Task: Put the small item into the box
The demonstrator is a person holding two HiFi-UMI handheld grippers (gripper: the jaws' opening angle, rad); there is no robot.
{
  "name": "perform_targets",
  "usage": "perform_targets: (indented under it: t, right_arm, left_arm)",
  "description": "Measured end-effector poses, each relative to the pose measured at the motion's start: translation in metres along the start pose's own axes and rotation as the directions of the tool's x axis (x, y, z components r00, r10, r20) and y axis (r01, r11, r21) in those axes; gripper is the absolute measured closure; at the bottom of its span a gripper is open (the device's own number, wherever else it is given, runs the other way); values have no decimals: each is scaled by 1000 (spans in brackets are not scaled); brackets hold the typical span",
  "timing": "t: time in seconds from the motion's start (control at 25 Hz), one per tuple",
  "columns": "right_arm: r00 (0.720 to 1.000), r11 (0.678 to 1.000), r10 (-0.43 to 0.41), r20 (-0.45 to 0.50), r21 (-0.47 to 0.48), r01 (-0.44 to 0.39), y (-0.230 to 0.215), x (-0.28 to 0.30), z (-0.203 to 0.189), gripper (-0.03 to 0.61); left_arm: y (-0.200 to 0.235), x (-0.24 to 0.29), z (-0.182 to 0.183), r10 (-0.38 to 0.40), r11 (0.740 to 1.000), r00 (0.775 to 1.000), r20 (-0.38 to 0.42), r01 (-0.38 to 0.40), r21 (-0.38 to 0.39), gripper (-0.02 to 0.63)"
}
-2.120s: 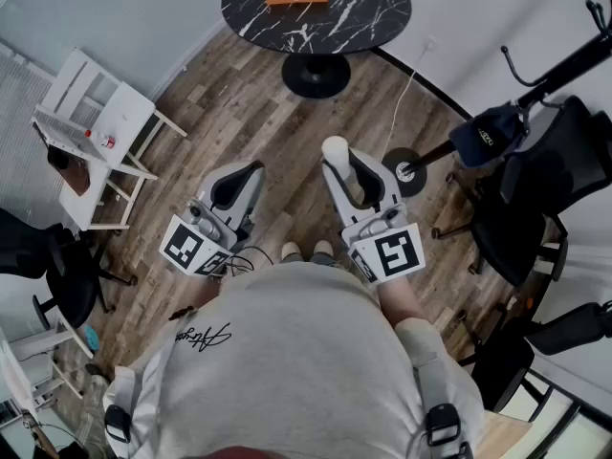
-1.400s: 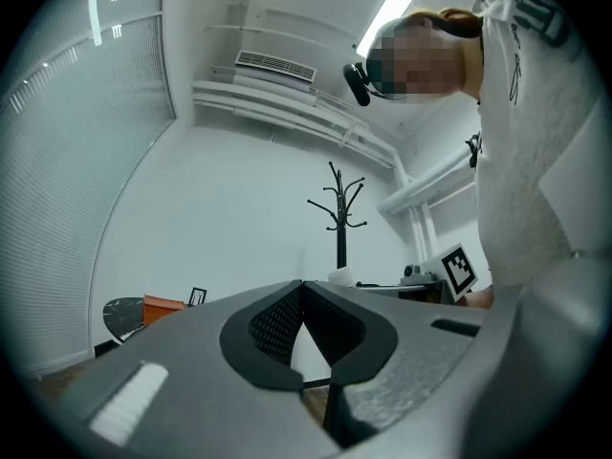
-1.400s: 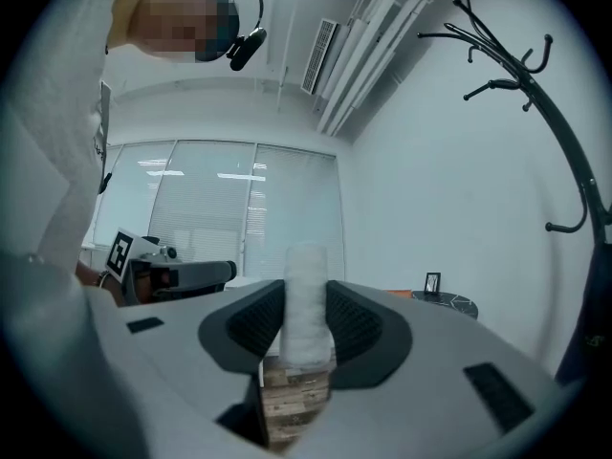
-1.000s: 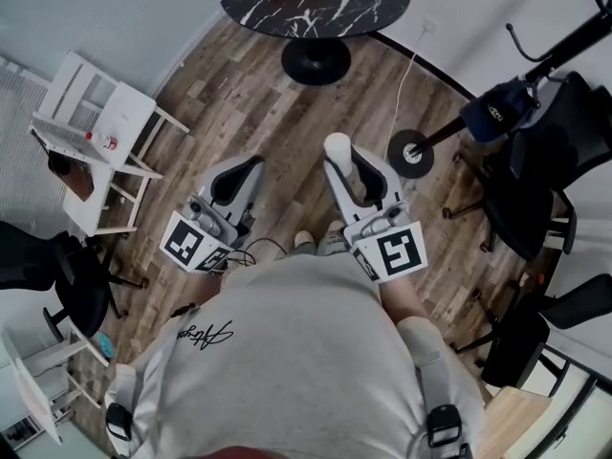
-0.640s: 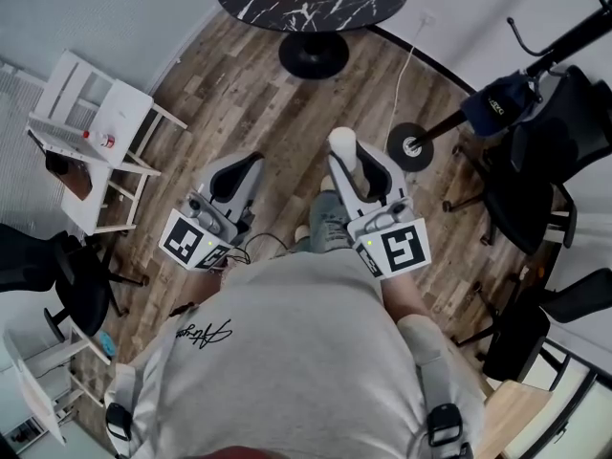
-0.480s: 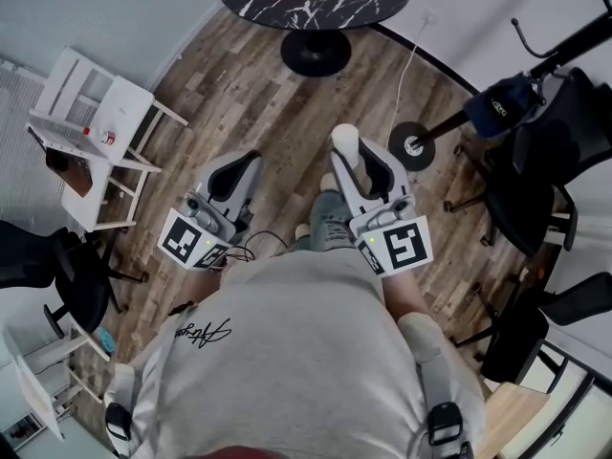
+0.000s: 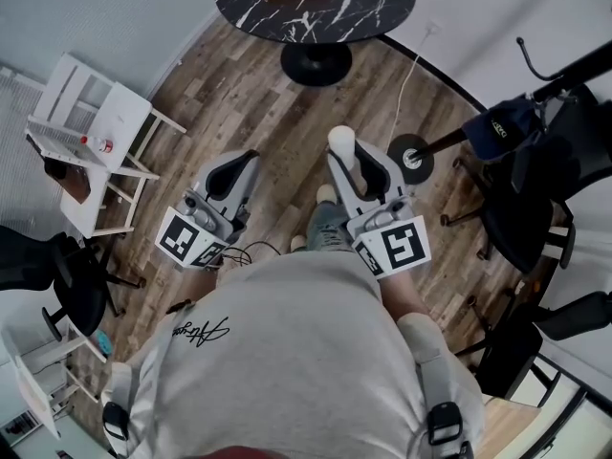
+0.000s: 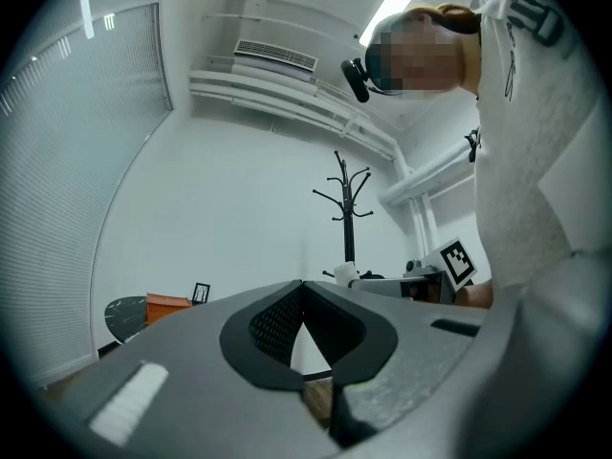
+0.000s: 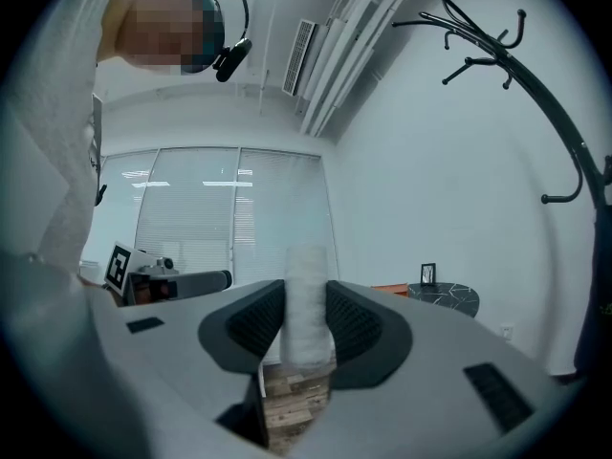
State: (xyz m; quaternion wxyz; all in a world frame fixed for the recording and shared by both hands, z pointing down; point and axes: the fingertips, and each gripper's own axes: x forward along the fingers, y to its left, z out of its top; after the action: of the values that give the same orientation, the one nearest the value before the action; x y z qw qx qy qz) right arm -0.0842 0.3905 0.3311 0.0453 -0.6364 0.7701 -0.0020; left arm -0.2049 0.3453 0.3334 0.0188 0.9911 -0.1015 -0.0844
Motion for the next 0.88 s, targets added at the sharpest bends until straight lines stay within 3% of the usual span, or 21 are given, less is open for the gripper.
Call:
perform_targets:
  t: [0.88]
  right_arm:
    - [996,996,84,20,11,-85,-99,108,13,443]
  left_arm:
    - [95,111,1,53,999,998,27,-53,6,611]
